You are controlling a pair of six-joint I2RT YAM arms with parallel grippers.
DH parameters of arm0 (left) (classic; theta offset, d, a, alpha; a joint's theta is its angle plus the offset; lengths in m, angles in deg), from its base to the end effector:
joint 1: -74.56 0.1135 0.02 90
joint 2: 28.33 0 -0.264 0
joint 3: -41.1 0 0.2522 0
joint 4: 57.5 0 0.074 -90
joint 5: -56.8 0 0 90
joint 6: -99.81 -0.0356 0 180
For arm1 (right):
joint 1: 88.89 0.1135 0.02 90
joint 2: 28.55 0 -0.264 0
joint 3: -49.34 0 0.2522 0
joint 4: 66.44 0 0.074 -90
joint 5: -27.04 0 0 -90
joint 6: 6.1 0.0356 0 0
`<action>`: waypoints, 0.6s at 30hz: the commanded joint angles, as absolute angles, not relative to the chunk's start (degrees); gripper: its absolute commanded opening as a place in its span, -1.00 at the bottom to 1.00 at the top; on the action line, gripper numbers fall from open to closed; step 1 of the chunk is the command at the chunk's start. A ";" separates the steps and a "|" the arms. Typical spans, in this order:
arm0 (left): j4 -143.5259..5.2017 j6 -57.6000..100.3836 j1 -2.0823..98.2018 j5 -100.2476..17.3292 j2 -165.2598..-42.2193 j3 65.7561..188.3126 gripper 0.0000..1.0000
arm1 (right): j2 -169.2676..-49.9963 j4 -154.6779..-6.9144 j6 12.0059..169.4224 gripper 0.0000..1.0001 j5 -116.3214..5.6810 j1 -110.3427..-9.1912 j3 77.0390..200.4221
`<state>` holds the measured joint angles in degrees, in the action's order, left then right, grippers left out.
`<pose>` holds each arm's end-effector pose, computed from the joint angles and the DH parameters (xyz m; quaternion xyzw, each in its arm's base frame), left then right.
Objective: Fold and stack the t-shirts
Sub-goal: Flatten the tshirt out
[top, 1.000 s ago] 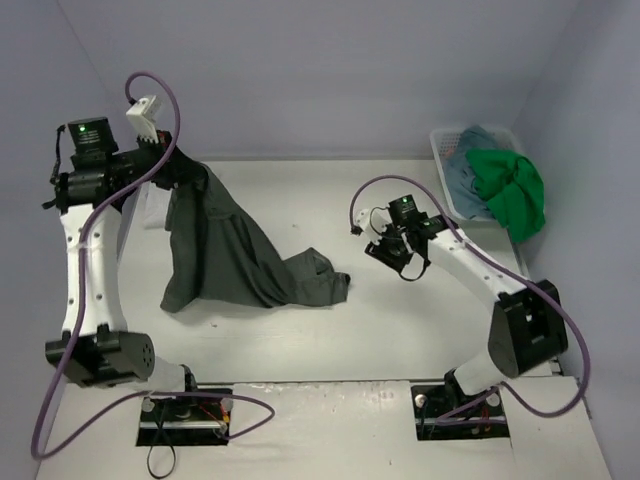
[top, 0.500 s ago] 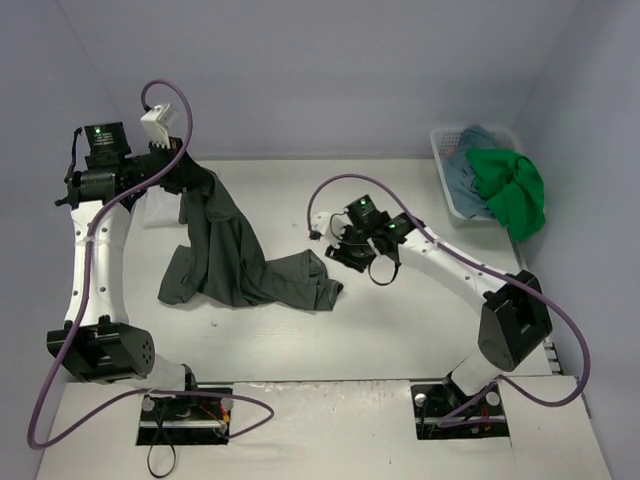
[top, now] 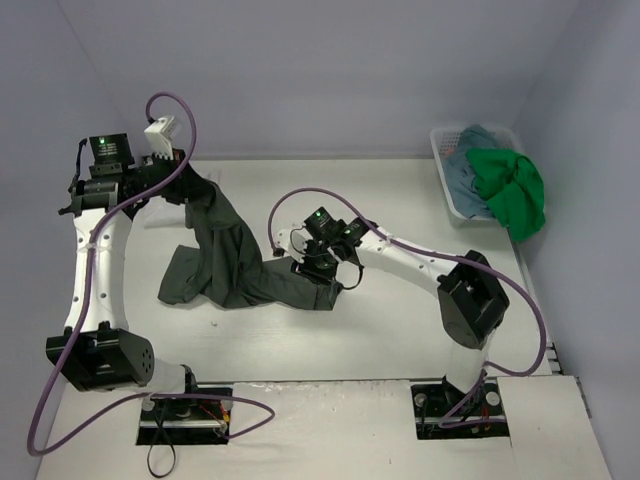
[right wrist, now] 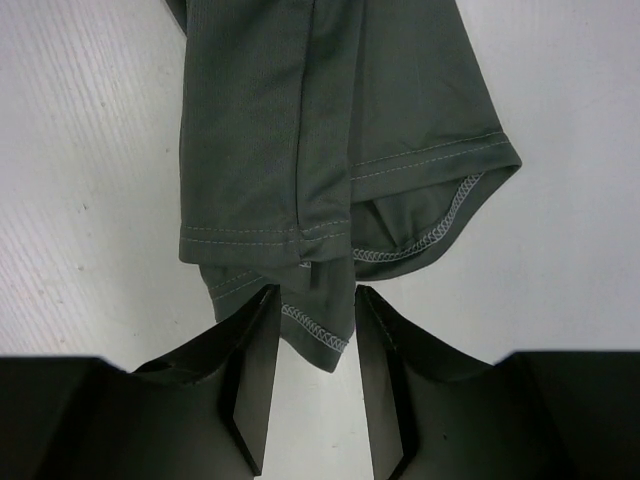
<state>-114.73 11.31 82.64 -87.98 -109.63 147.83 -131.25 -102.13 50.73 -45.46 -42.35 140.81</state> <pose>0.2894 0.0117 0.4329 0.1582 0.7918 -0.3765 0.4542 0.2668 0.2971 0.2431 -0.6320 0.6700 0.1828 0.3439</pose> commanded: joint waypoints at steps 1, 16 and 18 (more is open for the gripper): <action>-112.49 9.99 82.65 -88.48 -106.82 149.08 -1.00 | -132.43 -99.80 51.38 -0.34 -43.28 -42.14 143.95; -111.34 7.88 82.73 -88.31 -106.03 145.48 -1.00 | -139.56 -97.60 51.56 -0.36 -42.31 -39.06 144.83; -111.26 7.88 82.73 -88.22 -106.03 145.39 -1.00 | -140.17 -97.60 51.47 -0.38 -42.66 -38.88 144.92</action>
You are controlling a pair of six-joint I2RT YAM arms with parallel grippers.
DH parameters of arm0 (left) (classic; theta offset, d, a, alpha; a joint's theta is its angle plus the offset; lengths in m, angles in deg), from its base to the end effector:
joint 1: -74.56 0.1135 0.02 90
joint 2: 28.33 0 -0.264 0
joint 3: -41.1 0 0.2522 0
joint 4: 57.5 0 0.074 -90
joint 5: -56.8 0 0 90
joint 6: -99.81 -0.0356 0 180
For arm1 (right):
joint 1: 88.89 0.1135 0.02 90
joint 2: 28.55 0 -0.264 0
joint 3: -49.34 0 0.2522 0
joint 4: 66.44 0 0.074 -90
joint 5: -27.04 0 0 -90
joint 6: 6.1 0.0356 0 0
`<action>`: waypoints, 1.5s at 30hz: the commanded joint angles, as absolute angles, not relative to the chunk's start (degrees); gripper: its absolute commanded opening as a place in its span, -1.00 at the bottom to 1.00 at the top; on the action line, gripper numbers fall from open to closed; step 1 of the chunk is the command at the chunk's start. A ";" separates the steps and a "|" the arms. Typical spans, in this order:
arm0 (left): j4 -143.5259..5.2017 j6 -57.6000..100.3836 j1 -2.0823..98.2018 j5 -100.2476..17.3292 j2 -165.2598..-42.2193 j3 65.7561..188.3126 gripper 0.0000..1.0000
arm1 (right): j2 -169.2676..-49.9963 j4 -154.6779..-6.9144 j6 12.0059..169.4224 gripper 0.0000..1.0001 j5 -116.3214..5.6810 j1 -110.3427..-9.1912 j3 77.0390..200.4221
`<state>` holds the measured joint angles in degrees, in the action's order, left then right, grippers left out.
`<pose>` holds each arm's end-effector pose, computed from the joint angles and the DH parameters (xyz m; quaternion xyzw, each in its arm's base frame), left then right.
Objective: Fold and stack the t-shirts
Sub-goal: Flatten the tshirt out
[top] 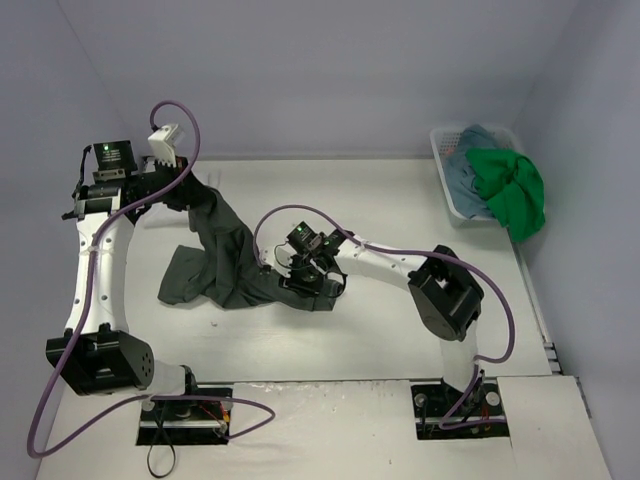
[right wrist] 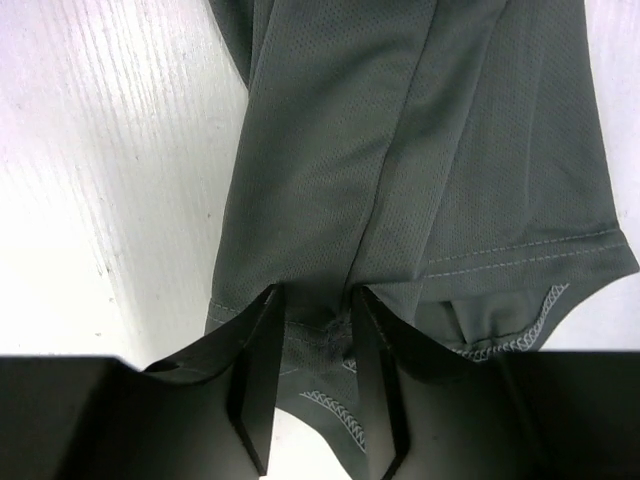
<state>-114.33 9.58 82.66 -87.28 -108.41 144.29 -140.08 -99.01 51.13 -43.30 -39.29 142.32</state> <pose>0.2866 0.0117 0.4199 0.1600 0.7983 -0.3693 0.4481 0.2653 0.3303 0.1951 -0.6546 0.6618 0.2072 0.3008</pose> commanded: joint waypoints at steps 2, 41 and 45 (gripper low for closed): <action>-111.26 7.79 82.65 -88.39 -106.03 145.22 -1.00 | -140.52 -97.52 51.47 -0.47 -42.83 -38.80 145.01; -131.55 2.52 82.82 -84.97 -96.89 165.51 -1.00 | -90.44 -100.24 51.47 -1.00 -80.36 -48.38 141.58; -132.70 2.26 82.82 -83.47 -93.30 168.59 -1.00 | -86.83 -100.24 51.12 -1.00 -81.24 -49.51 143.07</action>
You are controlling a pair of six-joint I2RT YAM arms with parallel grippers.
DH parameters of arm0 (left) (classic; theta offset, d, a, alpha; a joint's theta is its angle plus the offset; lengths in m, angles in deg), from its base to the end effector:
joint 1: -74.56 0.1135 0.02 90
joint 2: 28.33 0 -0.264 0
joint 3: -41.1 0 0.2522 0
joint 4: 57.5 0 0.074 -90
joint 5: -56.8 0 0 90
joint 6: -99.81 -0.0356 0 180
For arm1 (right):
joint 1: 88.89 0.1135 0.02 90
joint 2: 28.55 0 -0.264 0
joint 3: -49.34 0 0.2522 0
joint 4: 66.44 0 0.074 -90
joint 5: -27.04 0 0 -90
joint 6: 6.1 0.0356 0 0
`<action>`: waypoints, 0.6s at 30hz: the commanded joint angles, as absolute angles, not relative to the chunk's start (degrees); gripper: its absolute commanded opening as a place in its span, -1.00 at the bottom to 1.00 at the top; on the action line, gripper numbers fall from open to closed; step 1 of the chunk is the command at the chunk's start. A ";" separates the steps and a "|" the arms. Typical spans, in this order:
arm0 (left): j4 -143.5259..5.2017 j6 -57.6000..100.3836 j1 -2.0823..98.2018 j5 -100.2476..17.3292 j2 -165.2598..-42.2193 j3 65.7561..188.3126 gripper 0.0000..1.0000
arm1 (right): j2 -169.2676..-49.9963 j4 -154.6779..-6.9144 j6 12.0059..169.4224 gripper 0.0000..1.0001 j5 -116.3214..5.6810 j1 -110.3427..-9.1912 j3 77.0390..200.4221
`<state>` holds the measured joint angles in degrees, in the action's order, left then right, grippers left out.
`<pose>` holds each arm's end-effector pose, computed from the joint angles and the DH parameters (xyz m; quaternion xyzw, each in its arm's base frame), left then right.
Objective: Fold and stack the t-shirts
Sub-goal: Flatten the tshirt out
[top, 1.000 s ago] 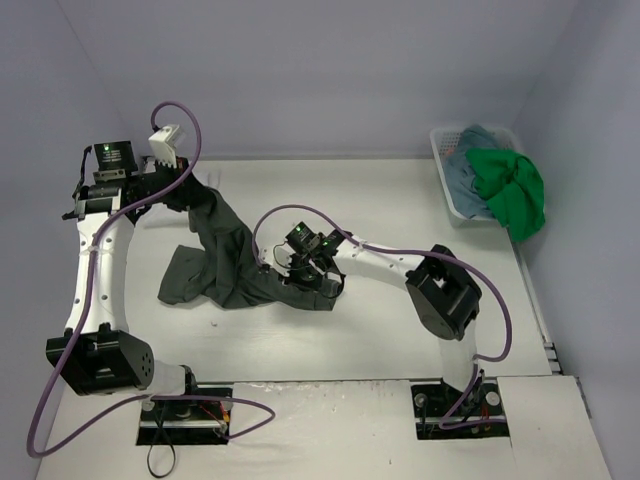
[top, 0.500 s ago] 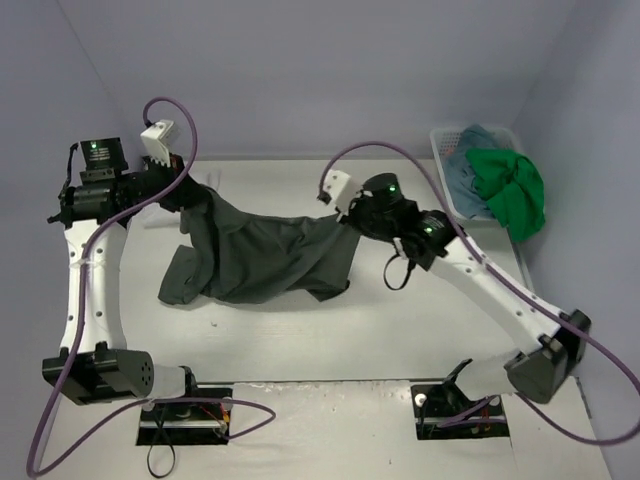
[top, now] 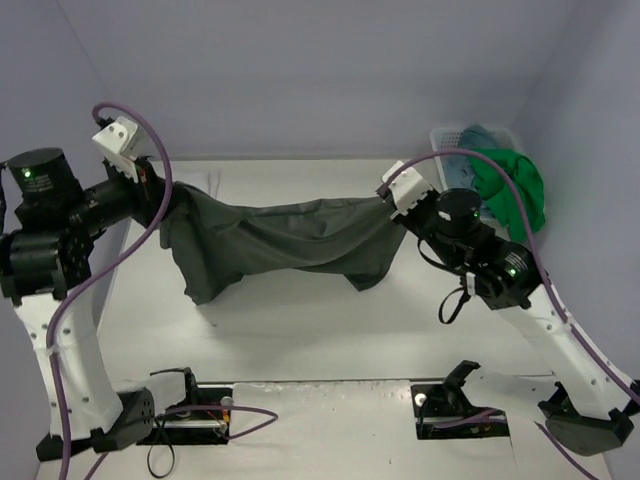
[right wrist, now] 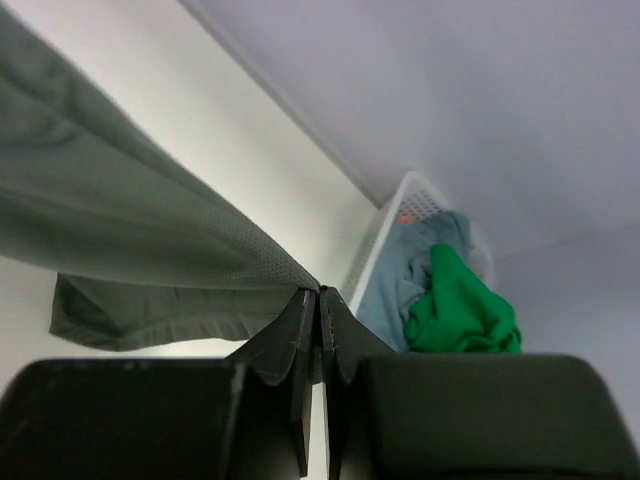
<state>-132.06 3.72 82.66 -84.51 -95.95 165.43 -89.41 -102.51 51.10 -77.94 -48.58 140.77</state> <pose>0.1520 -0.0064 0.5389 0.2421 0.7329 -0.2817 0.5700 0.1710 0.1330 0.4620 -0.3667 0.6417 -0.0526 0.6715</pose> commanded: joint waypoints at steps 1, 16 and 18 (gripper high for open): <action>-132.70 1.73 82.91 -83.04 -92.59 169.38 -1.00 | -85.95 -100.24 51.03 -1.00 -81.94 -49.95 144.03; -127.36 -1.44 82.91 -76.10 -80.55 169.91 -1.00 | -79.97 -100.59 52.87 -1.00 -79.22 -54.53 154.50; -124.72 0.66 82.91 -74.08 -79.32 170.61 -1.00 | -79.36 -100.50 52.79 -1.00 -79.31 -54.53 155.12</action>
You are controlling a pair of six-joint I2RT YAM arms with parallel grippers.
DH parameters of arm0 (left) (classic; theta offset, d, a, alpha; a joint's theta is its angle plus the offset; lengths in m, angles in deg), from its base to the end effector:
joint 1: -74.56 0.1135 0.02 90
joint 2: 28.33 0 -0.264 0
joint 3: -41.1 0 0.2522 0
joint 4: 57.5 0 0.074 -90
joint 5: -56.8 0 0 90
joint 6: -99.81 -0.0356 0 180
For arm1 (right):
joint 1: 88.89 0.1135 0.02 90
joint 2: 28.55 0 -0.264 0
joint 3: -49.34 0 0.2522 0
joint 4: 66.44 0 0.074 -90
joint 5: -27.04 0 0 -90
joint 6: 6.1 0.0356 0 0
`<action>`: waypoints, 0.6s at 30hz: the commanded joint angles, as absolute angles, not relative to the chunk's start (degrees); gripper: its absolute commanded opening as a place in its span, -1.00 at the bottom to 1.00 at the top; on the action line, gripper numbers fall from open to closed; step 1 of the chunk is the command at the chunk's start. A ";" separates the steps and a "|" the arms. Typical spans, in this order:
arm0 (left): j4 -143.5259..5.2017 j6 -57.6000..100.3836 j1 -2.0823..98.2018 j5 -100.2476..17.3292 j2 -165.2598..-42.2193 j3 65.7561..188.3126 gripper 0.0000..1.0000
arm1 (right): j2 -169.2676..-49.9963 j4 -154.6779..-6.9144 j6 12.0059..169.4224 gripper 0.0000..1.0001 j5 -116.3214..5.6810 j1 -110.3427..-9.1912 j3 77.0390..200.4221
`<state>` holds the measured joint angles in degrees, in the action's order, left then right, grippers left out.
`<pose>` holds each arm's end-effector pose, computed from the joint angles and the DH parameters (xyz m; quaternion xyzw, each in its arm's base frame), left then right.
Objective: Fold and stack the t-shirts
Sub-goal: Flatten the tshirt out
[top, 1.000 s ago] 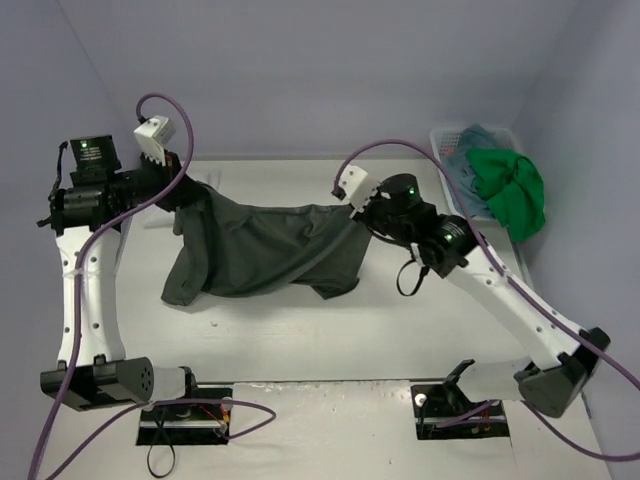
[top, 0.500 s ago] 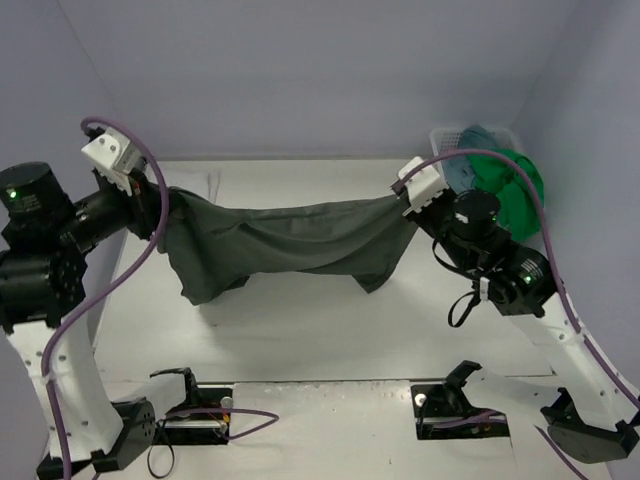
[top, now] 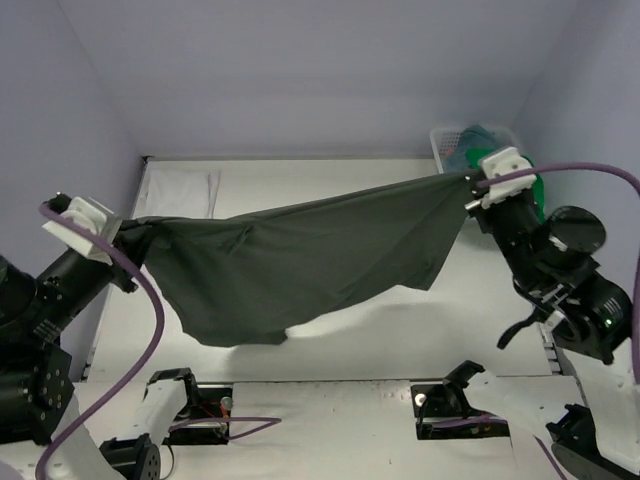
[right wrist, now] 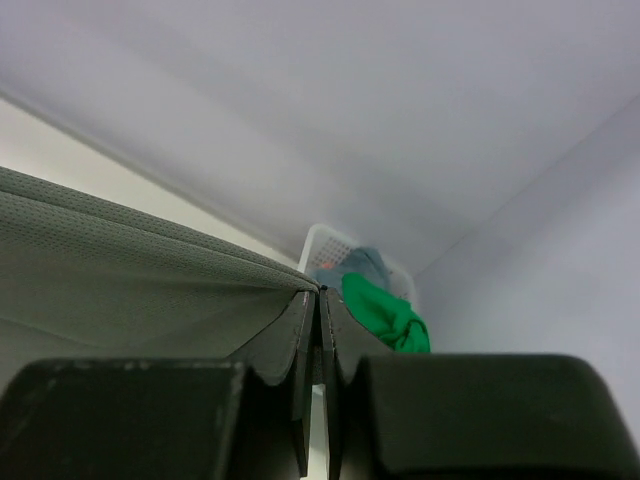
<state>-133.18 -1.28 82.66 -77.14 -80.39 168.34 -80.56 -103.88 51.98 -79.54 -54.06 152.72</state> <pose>0.0251 -0.0214 0.5646 0.2805 0.6515 -0.1532 0.6880 0.1042 0.0601 0.5446 -0.2406 0.5716 -0.0690 0.7814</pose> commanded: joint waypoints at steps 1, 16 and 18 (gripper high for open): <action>-121.83 1.19 82.91 -72.33 -78.53 170.62 -1.00 | -78.83 -100.50 52.79 -1.00 -79.22 -54.53 155.29; -111.87 7.26 83.44 -70.72 -76.41 174.06 -1.00 | -71.00 -101.29 54.02 -1.00 -73.33 -54.53 150.11; -112.05 5.08 83.52 -72.31 -76.23 171.16 -1.00 | -70.39 -100.42 54.02 -1.00 -72.81 -54.09 148.01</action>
